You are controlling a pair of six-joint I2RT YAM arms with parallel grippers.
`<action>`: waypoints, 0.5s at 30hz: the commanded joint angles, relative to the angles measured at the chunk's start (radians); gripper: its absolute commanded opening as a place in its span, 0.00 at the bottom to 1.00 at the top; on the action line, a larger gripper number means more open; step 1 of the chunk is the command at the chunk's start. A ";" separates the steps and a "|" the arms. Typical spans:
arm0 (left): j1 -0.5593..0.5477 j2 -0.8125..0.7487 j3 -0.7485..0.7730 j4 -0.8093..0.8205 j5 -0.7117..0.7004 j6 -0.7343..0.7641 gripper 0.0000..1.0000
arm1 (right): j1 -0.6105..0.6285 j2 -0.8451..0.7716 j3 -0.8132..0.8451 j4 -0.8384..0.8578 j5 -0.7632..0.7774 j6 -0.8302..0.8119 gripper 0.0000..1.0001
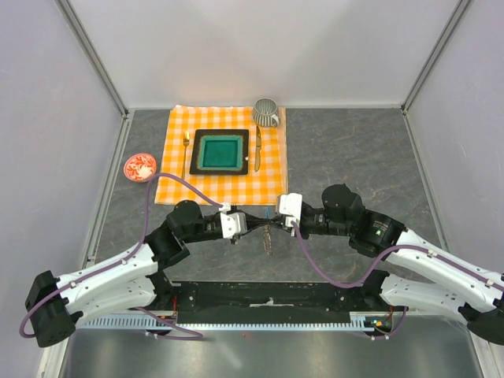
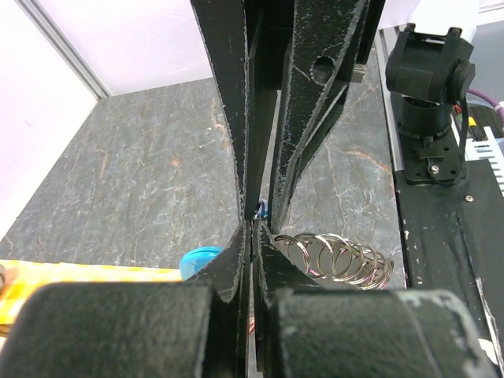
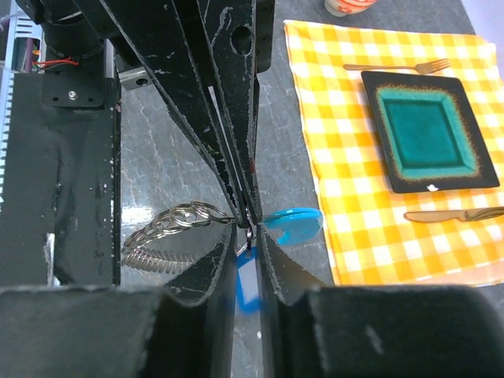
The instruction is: Put the keys on the keyring
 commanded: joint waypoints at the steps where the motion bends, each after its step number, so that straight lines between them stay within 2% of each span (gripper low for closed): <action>1: -0.001 -0.020 -0.004 0.138 -0.042 -0.028 0.02 | 0.002 -0.020 0.005 0.034 0.016 0.027 0.30; 7: -0.001 -0.029 -0.024 0.169 -0.069 -0.031 0.02 | 0.002 -0.063 -0.010 0.031 0.058 0.046 0.37; 15: -0.001 -0.032 -0.029 0.175 -0.071 -0.031 0.02 | 0.000 -0.062 -0.018 0.034 0.091 0.043 0.36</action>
